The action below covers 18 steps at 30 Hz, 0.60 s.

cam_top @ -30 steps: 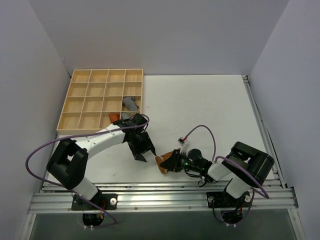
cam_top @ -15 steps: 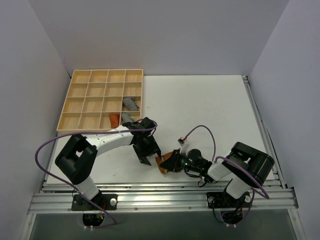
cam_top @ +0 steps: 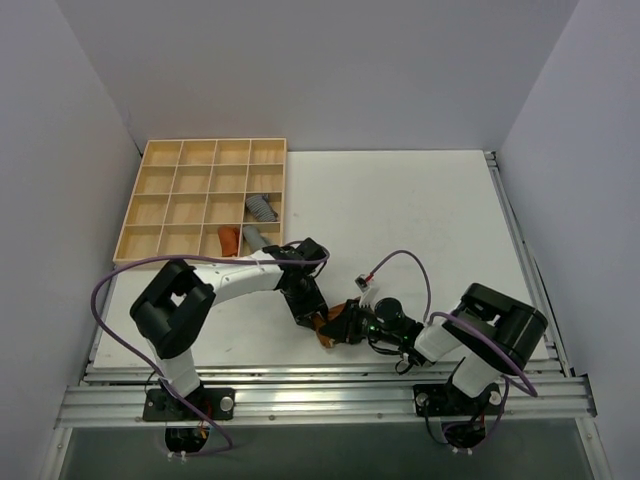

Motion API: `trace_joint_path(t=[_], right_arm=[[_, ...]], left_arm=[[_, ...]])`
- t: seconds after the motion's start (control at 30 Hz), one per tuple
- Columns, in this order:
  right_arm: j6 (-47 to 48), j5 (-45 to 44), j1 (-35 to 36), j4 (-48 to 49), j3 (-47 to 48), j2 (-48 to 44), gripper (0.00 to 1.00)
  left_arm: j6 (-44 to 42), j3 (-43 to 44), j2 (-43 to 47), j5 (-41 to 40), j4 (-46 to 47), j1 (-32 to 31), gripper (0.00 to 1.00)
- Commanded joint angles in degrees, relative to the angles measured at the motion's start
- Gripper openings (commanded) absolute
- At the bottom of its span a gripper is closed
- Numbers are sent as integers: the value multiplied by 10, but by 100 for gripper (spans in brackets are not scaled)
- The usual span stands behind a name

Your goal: Roll the underwear

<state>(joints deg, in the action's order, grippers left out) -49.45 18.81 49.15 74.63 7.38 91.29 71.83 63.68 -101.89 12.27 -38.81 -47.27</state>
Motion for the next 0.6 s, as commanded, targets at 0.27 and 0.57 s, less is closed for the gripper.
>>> trace_joint_path(t=[0.27,0.57], right_arm=[[37,-21,-3,-229,37,-33,14],[59,-61,-3,-529,143,-210,31]], left_arm=[[-6,5,-27,-14,-25,-9,3],[-14,7,-31,-39,-44,-14,2]])
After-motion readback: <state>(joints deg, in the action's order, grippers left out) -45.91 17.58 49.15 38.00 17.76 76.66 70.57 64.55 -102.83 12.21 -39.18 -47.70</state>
